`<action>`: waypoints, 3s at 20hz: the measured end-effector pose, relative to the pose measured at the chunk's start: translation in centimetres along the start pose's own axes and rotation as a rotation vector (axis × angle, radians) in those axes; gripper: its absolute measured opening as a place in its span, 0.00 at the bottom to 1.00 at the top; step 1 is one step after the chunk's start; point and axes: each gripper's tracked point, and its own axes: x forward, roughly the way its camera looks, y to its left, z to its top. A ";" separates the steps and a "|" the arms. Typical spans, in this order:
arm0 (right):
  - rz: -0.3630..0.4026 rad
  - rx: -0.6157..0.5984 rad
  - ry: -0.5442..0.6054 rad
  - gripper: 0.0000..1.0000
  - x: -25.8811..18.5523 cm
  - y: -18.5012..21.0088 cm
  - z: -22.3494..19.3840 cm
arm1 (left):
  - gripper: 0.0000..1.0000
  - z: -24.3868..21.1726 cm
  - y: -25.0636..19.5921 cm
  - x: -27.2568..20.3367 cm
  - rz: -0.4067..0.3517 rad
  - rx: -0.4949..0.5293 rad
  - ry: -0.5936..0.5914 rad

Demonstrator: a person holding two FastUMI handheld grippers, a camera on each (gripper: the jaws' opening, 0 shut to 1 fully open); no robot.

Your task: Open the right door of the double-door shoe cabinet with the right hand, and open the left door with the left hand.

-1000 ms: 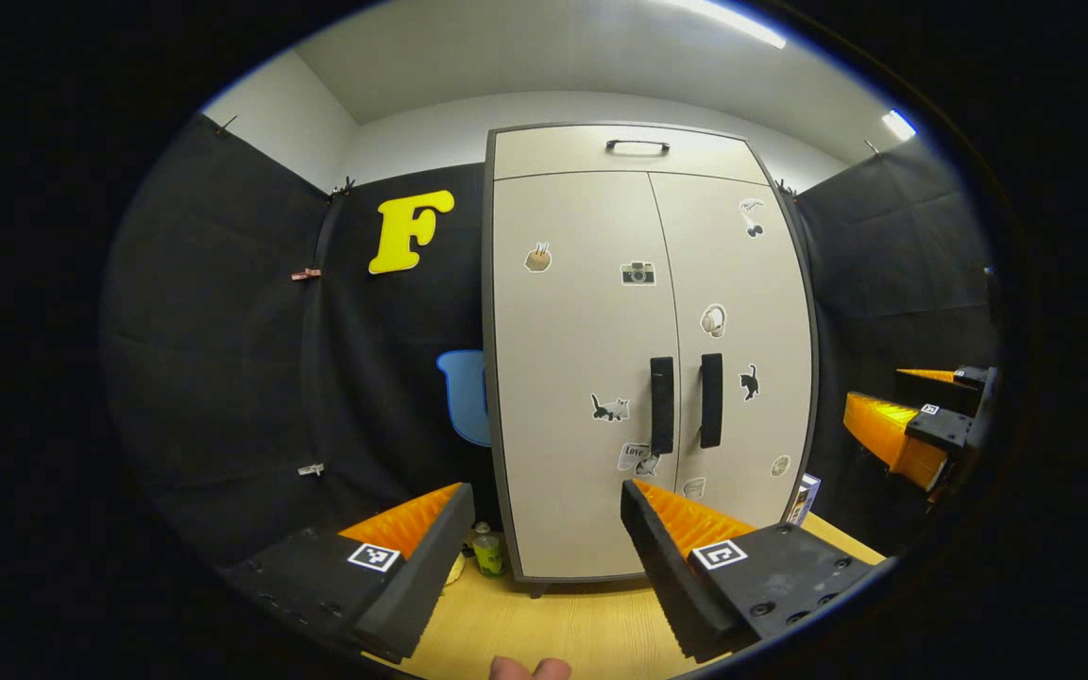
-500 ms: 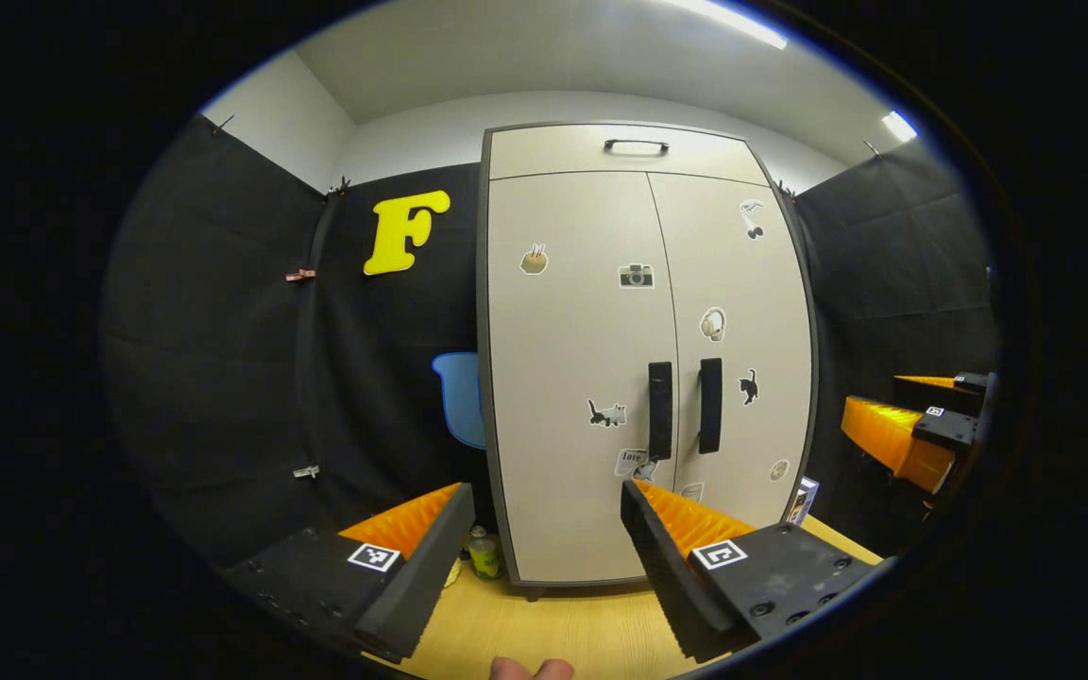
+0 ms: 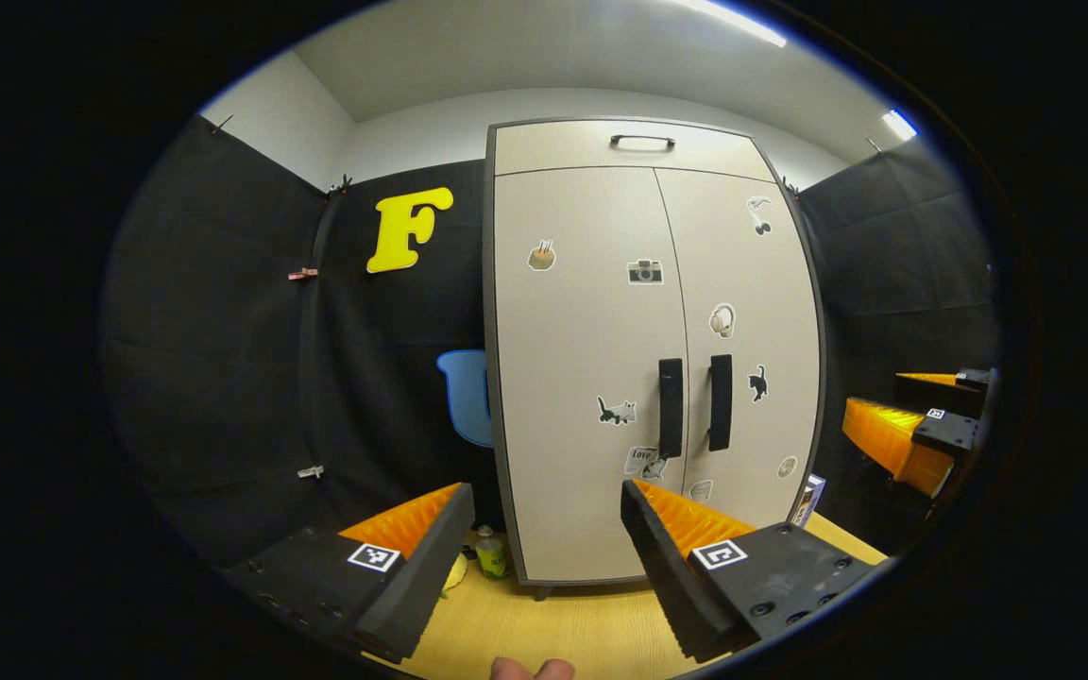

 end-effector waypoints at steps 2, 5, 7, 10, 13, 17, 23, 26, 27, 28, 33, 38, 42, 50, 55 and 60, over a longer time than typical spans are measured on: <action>-0.004 0.010 0.007 0.98 0.8 0.0 0.1 | 0.96 -0.2 0.1 0.0 -0.005 -0.002 0.003; -0.008 -0.022 -0.022 0.97 3.5 0.3 1.4 | 0.96 -0.7 0.2 0.1 -0.012 0.000 0.015; -0.003 -0.036 -0.040 0.97 6.0 1.0 2.0 | 0.96 -1.0 0.4 0.0 -0.013 0.000 0.021; 0.006 -0.041 -0.025 0.98 10.3 2.1 1.2 | 0.96 -1.4 0.7 0.0 -0.017 -0.005 0.028; 0.011 -0.028 0.023 0.98 14.0 2.9 -1.1 | 0.96 -1.6 1.2 0.1 -0.013 -0.007 0.028; -0.003 0.029 0.080 0.97 18.4 3.1 -4.0 | 0.96 -2.1 1.9 0.4 -0.003 -0.018 0.036; -0.015 0.101 0.146 0.83 22.3 3.7 -7.0 | 0.96 -2.3 2.8 1.1 0.017 -0.022 0.040; -0.027 0.075 0.133 0.62 22.5 3.9 -7.0 | 0.96 -2.5 3.1 1.4 0.027 -0.036 0.040; -0.017 0.071 0.134 0.51 22.5 4.6 -7.0 | 0.96 -2.5 3.1 1.5 0.027 -0.039 0.041; -0.030 0.056 0.141 0.46 22.7 4.3 -7.2 | 0.96 -2.6 2.9 1.6 0.026 -0.039 0.044; -0.052 0.025 0.160 0.34 22.7 4.3 -7.3 | 0.96 -3.2 2.5 1.7 0.029 -0.049 0.059; -0.087 0.067 0.176 0.28 22.6 4.2 -7.3 | 0.96 -3.7 2.4 1.1 0.033 -0.057 0.072; -0.079 0.073 0.196 0.20 22.3 4.1 -7.3 | 0.96 -3.5 2.8 0.2 0.047 -0.067 0.067; -0.037 0.089 0.193 0.20 20.3 3.7 -6.6 | 0.96 -3.3 3.1 -1.3 0.075 -0.060 0.069; -0.003 0.107 0.189 0.19 18.7 2.9 -6.1 | 0.96 -3.0 2.1 -2.2 0.081 -0.051 0.068; 0.037 0.114 0.172 0.19 17.2 1.9 -5.5 | 0.96 -2.6 0.8 -2.9 0.085 -0.044 0.065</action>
